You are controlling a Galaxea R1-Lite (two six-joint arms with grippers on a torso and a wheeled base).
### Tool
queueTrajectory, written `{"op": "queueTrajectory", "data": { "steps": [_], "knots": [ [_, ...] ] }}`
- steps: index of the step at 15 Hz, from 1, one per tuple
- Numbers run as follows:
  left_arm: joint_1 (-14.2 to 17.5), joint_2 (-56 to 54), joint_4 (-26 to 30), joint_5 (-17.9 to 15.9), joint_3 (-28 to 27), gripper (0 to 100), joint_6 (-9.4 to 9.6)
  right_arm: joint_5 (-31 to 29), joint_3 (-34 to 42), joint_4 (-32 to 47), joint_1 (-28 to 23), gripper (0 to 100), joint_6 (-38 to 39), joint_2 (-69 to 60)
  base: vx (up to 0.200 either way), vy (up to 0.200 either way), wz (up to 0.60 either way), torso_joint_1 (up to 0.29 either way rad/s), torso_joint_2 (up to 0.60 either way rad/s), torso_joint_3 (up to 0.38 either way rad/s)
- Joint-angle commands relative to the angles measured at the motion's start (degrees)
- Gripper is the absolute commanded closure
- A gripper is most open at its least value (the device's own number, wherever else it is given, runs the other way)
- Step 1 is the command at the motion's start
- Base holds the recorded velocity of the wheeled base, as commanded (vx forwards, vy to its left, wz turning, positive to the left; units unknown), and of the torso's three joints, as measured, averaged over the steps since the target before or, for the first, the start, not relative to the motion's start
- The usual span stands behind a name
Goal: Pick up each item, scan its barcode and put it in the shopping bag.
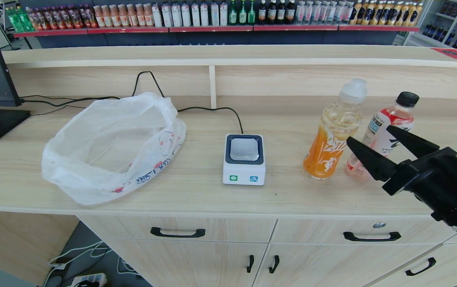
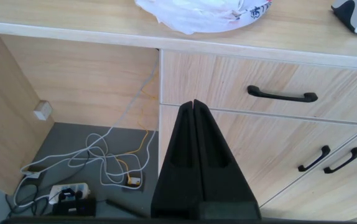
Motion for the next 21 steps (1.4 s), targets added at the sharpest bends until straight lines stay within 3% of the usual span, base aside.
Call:
{"op": "queueTrajectory", "data": {
  "steps": [1,10,14,21],
  "knots": [
    [0.0,0.0,0.0,0.0,0.0,100,-0.02,0.1,0.4,-0.1,0.2,0,0.4,2.7,0.0,0.0,0.0,0.0,0.0,0.0],
    [0.0,0.0,0.0,0.0,0.0,100,-0.02,0.1,-3.1,-0.1,-0.3,0,0.4,10.3,0.0,0.0,0.0,0.0,0.0,0.0],
    [0.0,0.0,0.0,0.0,0.0,100,-0.02,0.0,-5.2,-0.1,-3.7,0,0.1,12.3,0.0,0.0,0.0,0.0,0.0,0.0],
    [0.0,0.0,0.0,0.0,0.0,100,-0.02,-0.1,-6.7,-0.1,-2.9,0,-0.7,15.3,0.0,0.0,0.0,0.0,0.0,0.0]
  ]
}}
